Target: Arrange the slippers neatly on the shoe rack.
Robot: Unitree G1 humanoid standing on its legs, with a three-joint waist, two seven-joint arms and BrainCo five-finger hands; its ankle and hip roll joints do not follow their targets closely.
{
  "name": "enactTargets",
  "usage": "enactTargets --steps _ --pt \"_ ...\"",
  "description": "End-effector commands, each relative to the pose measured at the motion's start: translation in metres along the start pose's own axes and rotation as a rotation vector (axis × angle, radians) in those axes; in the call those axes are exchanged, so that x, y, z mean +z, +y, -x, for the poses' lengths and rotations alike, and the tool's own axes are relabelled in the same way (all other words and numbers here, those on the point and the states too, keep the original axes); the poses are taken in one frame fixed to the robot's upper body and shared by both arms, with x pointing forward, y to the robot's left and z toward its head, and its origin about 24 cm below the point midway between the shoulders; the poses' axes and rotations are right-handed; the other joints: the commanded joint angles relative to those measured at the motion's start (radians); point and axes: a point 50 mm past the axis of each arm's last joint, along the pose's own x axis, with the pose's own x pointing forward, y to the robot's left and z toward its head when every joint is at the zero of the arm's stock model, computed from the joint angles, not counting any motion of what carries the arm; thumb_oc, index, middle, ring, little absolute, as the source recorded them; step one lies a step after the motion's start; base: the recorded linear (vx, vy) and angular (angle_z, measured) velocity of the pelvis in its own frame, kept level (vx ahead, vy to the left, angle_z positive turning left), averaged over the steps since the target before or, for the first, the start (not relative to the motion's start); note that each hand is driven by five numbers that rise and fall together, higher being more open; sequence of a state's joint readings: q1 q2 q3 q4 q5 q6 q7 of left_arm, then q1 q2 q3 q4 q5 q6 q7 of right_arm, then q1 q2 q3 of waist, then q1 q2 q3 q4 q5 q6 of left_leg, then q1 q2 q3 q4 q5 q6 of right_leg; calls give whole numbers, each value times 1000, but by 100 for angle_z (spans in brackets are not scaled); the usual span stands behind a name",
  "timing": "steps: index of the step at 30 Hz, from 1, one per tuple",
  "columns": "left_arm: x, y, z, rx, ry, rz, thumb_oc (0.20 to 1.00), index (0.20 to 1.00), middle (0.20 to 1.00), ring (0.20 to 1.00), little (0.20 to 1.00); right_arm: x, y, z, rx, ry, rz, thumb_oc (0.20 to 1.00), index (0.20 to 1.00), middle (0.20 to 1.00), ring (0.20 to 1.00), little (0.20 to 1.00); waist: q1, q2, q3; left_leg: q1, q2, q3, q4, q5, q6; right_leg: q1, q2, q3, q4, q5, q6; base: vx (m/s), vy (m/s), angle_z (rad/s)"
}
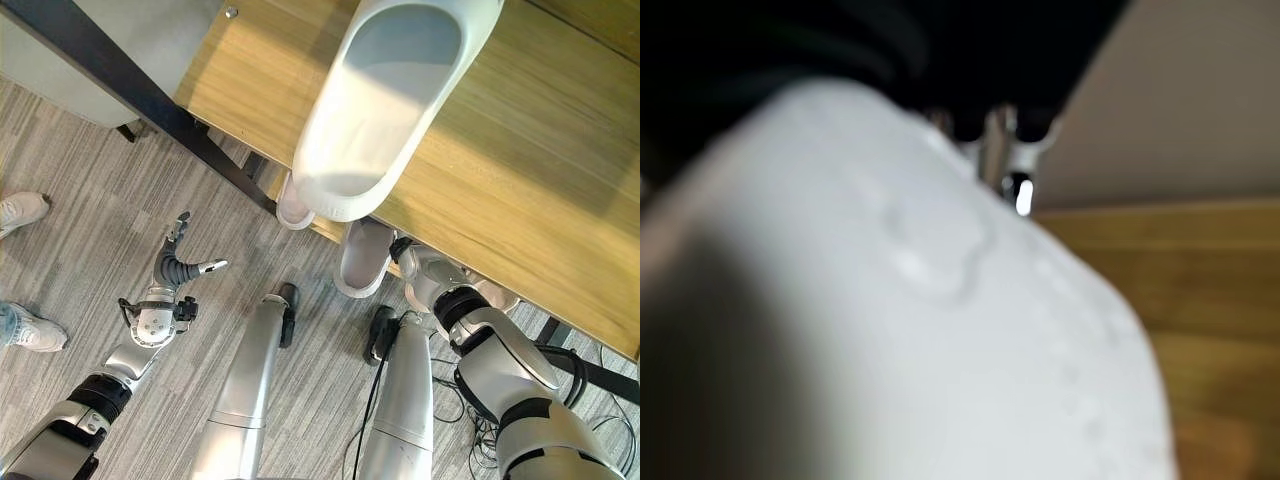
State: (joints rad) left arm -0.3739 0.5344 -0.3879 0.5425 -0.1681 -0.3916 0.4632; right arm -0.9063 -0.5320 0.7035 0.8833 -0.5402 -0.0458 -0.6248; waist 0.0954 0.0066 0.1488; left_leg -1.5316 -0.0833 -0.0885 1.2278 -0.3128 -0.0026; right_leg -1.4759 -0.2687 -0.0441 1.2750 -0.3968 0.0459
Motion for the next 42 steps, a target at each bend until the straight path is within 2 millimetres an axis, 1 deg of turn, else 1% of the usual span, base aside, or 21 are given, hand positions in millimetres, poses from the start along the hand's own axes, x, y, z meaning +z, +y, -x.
enactTargets --steps 1,10,14,15,23,25,28,31,37,42 --pt "19 16 -10 38 -118 18 1000 1000 1000 1000 1000 -11 -24 -12 -77 -2 47 200 200 200 200 200 7 23 25 5 24 -37 -54 -47 -6 -12 12 13 -76 29 -23 35 1 6" --pt "26 22 -11 59 -157 25 1000 1000 1000 1000 1000 -26 -25 -13 -67 60 89 200 200 200 200 200 22 13 18 -37 15 -37 -31 -51 -10 -49 -1 15 -52 22 -25 36 -2 4" --pt "23 24 -6 62 -150 20 1000 1000 1000 1000 1000 -28 -33 -17 -95 53 115 200 200 200 200 200 27 7 20 -37 8 -35 -37 -51 -10 -53 0 12 -47 20 -25 15 -4 2" --pt "23 25 -6 68 -155 19 1000 1000 1000 1000 1000 -30 -40 -22 -121 54 121 200 200 200 200 200 30 6 23 -37 5 -37 -40 -49 -10 -56 -1 16 -47 23 -24 0 0 0" --pt "20 22 1 39 -148 19 1000 1000 1000 1000 1000 -34 -50 -28 -146 68 155 200 200 200 200 200 45 2 29 -38 -5 -35 -50 -39 -13 -66 -12 23 -38 24 -23 8 -3 2" --pt "21 21 2 32 -158 17 1000 1000 1000 1000 1000 -39 -58 -31 -167 78 171 200 200 200 200 200 51 2 34 -38 -8 -37 -55 -36 -14 -68 -16 23 -40 25 -22 5 0 2" --pt "21 19 6 6 -164 9 1000 1000 1000 1000 1000 -43 -62 -33 -169 93 195 200 200 200 200 200 55 1 47 -38 -11 -39 -59 -31 -17 -67 -23 28 -39 27 -22 7 6 7" --pt "21 18 6 -4 -168 7 1000 1000 1000 1000 1000 -42 -66 -37 -182 90 197 200 200 200 200 200 58 -1 51 -38 -14 -39 -60 -30 -17 -67 -25 28 -37 28 -22 4 -1 6" --pt "22 16 11 -31 -177 1 1000 1000 1000 1000 1000 -46 -76 -43 -206 113 222 200 200 200 200 200 68 2 63 -38 -22 -38 -76 -16 -20 -73 -31 31 -40 33 -20 0 0 0" --pt "20 12 14 -47 -171 5 1000 1000 1000 1000 1000 -42 -77 -45 -216 106 208 200 200 200 200 200 73 5 70 -38 -28 -40 -82 -9 -22 -73 -33 33 -35 32 -21 0 0 1"
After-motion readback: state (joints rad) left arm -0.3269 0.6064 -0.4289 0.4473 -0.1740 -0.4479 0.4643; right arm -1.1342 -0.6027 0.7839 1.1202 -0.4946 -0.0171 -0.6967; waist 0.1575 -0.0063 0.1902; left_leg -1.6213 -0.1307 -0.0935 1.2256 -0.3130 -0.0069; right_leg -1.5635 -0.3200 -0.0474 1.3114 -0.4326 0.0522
